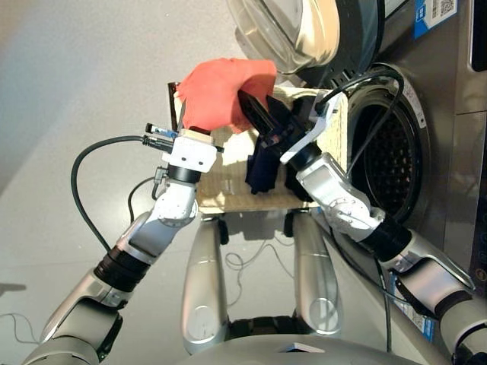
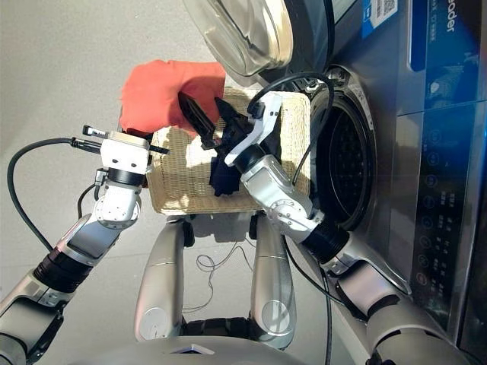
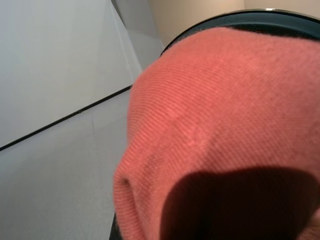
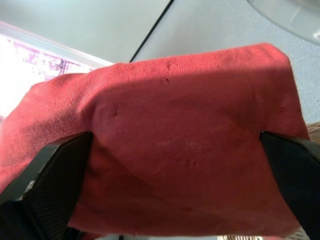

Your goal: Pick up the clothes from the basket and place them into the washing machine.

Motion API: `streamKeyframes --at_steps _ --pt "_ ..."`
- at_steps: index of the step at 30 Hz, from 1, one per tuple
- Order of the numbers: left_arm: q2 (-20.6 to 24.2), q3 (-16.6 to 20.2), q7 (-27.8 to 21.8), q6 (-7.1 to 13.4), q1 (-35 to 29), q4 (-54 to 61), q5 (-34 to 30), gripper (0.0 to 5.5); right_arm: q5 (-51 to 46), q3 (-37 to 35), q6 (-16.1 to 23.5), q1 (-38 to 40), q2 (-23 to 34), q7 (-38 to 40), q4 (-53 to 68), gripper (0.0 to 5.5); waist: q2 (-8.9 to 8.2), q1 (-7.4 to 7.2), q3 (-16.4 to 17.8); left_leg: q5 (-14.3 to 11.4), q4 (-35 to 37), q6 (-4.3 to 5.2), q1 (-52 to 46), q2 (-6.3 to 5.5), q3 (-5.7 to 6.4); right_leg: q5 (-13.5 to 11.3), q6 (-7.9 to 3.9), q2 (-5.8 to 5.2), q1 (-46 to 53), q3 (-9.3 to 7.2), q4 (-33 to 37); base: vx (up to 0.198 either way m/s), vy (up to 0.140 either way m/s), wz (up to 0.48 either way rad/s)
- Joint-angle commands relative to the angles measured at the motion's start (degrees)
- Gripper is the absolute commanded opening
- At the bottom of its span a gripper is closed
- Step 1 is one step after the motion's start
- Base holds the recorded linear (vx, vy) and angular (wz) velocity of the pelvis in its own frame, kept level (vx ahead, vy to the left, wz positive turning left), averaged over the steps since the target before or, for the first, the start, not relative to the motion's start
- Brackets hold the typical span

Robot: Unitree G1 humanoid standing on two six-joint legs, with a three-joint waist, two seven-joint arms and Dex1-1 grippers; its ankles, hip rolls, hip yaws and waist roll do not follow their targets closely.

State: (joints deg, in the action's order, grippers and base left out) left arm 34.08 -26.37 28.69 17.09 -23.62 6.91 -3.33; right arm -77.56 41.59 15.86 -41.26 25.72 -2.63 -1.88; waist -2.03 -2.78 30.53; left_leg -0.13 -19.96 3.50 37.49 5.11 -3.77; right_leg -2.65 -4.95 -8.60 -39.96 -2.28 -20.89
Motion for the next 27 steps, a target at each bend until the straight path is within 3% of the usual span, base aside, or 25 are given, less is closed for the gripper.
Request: streamKeyframes --at_steps 1,27 --pt "-1.1 -1.9 1.0 5.2 -4.1 12.5 -0.5 0.0 -0.2 0.8 1.6 -3.1 -2.1 0.5 0.9 5.5 0.63 1.08 -0.7 -0.4 0.8 -1.75 0.9 -3.95 1.21 -0.2 -0.97 0.77 -1.3 0.77 1.4 0.0 0.0 0.0" --pt "-2.5 -2.6 -1.9 5.6 -5.4 11.5 2.3 0.0 -0.8 0.2 1.7 -4.8 -5.5 -4.3 0.9 5.5 1.22 1.11 -0.7 -0.9 -0.1 -1.73 1.5 -3.8 1.36 0.2 -0.95 0.7 -2.0 1.06 0.4 0.0 0.0 0.0"
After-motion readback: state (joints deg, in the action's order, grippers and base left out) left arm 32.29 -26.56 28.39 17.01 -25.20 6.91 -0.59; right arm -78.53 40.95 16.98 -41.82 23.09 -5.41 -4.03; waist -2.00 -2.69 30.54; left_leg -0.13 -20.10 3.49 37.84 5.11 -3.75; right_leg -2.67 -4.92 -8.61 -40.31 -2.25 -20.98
